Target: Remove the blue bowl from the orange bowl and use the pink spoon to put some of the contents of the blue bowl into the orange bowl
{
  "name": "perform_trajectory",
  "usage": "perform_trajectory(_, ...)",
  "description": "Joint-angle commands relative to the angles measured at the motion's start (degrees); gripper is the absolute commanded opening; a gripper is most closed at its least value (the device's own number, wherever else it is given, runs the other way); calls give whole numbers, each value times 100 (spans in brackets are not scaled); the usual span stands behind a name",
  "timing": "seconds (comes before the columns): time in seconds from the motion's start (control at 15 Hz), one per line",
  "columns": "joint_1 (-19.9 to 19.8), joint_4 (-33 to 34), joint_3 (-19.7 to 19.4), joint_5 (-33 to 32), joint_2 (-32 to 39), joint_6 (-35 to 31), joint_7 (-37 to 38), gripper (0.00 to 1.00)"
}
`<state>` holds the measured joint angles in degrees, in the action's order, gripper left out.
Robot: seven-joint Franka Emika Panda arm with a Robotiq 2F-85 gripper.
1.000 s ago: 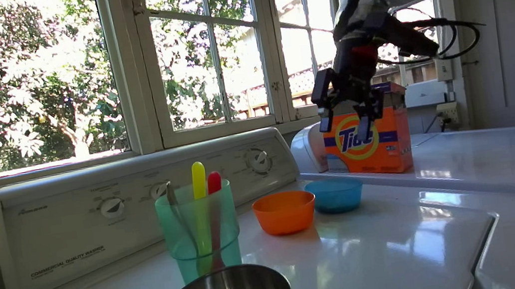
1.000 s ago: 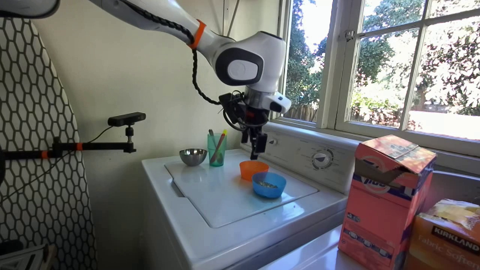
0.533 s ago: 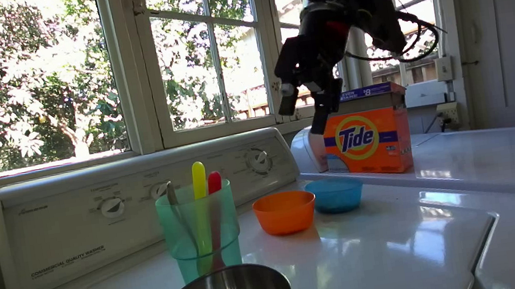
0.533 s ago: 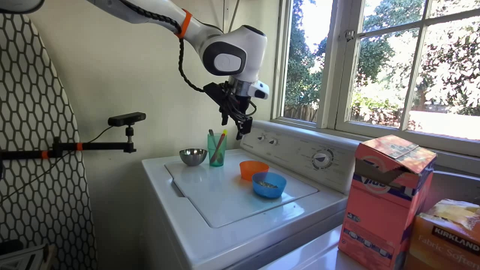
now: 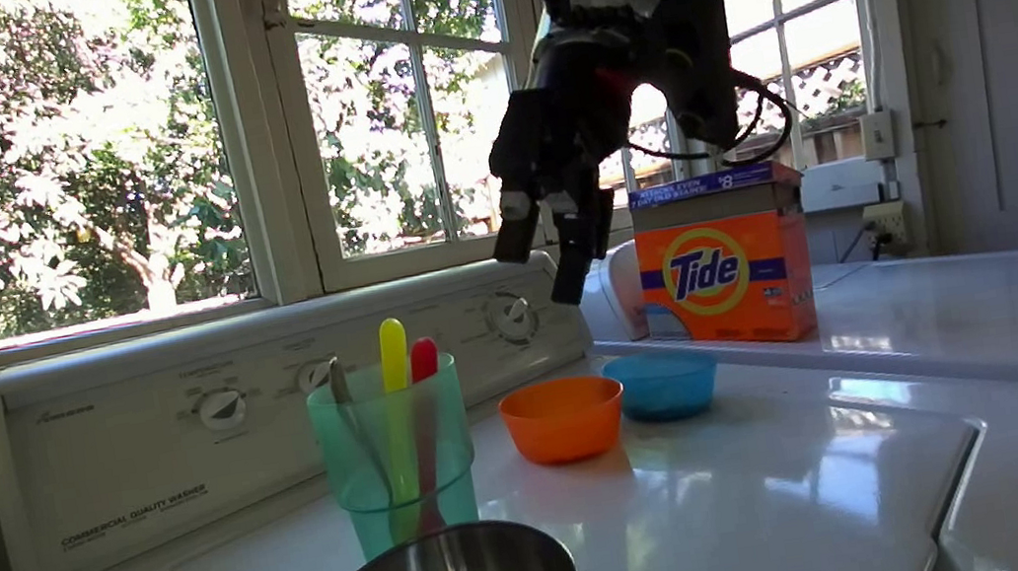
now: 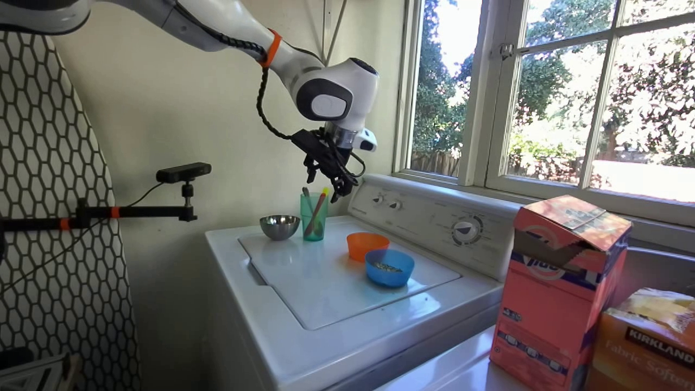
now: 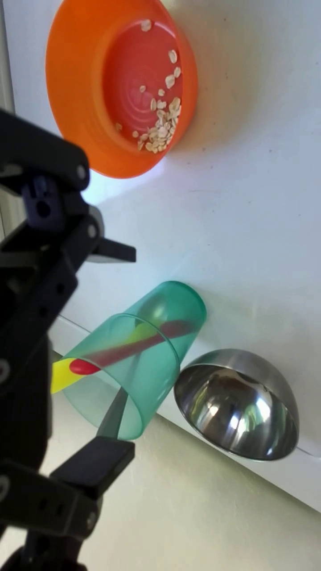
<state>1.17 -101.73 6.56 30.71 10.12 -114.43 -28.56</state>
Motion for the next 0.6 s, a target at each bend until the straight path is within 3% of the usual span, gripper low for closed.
perform_trajectory(0.0, -45, 29, 17, 87, 26, 78, -184, 100)
perform_trajectory(0.33, 66, 536, 90, -509, 282, 713, -203, 100)
perform_trajectory(0.53, 246, 986, 159, -1188, 477, 931, -58, 100)
